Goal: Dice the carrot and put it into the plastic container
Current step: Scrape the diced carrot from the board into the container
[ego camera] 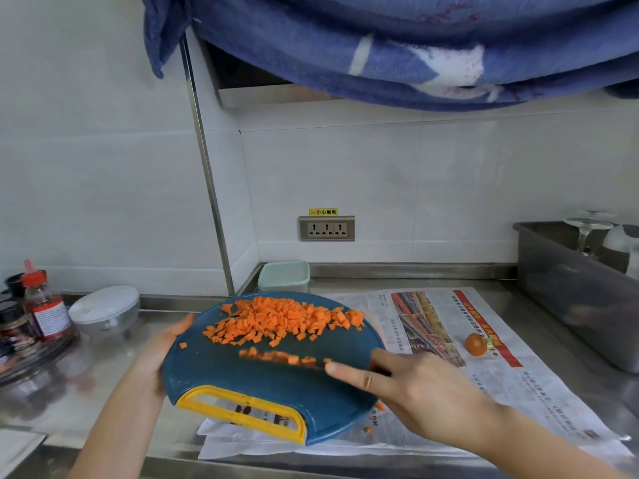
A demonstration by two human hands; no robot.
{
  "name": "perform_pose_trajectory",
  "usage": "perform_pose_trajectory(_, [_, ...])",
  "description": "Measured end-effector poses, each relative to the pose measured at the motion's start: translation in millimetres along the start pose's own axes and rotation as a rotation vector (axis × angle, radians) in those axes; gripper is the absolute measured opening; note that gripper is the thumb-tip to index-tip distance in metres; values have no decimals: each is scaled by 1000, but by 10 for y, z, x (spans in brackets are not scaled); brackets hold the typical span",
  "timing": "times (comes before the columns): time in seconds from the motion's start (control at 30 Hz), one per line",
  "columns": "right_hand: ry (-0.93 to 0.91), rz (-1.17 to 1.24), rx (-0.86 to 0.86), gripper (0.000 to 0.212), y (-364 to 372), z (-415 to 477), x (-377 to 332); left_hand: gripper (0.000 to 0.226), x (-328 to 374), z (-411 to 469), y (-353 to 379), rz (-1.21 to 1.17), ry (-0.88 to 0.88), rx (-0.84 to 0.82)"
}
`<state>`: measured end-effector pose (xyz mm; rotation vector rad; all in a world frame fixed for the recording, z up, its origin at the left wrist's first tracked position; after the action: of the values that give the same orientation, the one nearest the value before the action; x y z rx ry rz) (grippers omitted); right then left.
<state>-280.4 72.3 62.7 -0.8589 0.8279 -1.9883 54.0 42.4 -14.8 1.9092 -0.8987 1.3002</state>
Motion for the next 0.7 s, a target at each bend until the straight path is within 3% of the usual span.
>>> perform_pose_trajectory(0.13, [-18, -97, -46, 79, 125, 43, -125, 48, 27, 24, 118, -3, 16, -65])
perform_pose_trajectory(0.43, [233, -114, -161, 127, 341, -88, 17, 34, -5, -38, 73, -56, -16, -75])
perform_pose_trajectory(0.7, [372, -148, -218, 126, 450, -228, 232, 39, -7, 6, -157, -60, -12, -35])
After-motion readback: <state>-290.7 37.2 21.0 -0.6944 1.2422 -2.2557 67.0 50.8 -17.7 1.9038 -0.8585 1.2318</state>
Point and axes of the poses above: each hand's wrist, its own z-axis towards the middle knuckle, its own y-axis out of the palm, x = y × z, the point moved 10 cm from there along z, towards the middle knuckle, and after that the axes turned 6 degrees about x, right-handed, at the moved point
